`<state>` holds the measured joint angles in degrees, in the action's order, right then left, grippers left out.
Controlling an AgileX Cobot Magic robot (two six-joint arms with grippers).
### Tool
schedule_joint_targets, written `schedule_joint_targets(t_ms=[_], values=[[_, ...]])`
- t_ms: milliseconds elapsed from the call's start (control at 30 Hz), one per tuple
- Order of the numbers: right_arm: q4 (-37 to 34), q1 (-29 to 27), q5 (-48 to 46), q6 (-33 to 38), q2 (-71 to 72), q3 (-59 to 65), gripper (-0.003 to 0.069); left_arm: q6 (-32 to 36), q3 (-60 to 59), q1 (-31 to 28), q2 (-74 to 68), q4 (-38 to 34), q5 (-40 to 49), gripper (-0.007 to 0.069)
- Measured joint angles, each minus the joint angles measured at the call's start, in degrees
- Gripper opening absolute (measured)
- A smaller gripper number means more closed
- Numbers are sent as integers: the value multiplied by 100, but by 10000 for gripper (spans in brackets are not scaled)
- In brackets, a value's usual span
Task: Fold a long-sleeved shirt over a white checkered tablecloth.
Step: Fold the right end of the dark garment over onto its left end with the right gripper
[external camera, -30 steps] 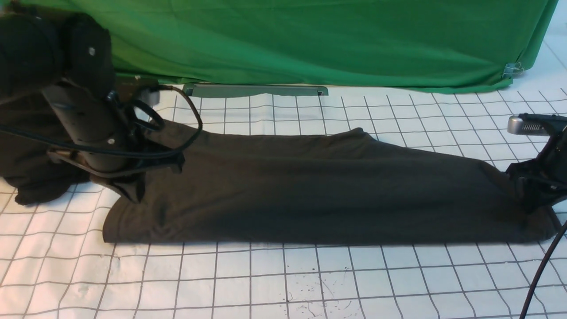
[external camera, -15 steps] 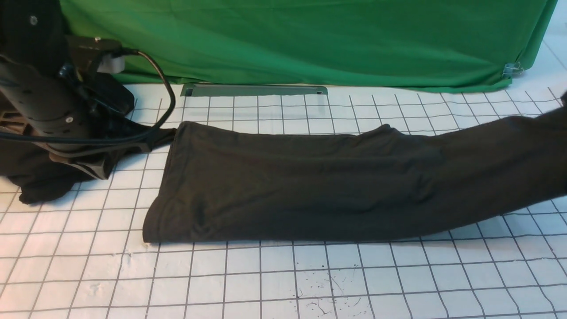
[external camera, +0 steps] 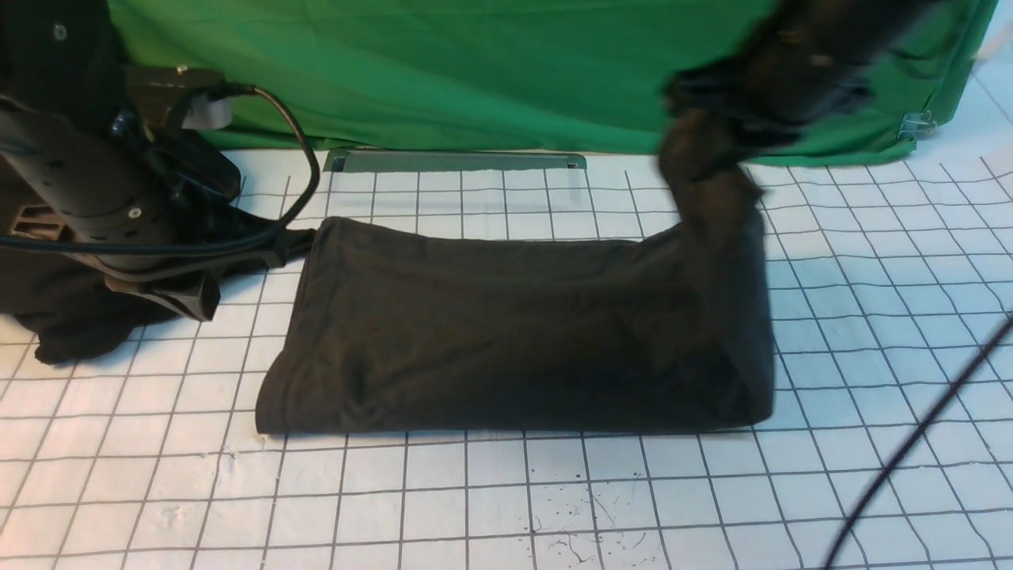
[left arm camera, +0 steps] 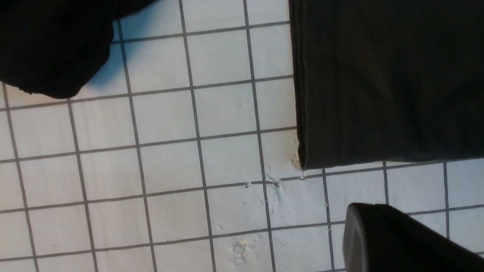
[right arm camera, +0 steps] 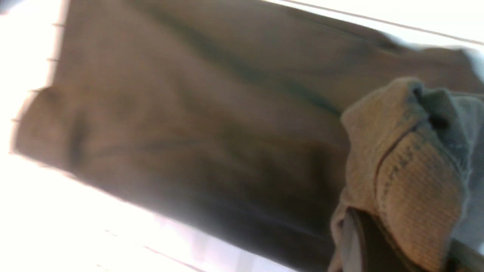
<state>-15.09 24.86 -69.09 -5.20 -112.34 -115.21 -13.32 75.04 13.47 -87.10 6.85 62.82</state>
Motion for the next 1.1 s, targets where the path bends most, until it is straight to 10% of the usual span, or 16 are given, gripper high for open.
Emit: schedule_joint_targets(t_ms=[767, 1100], values=[[-1870, 1684, 1440, -434, -3311, -2511, 55, 577, 0, -1786, 0, -1014, -382, -4], [-1983, 1620, 882, -47, -3313, -3090, 538, 765, 0, -1808, 0, -1321, -427, -4]])
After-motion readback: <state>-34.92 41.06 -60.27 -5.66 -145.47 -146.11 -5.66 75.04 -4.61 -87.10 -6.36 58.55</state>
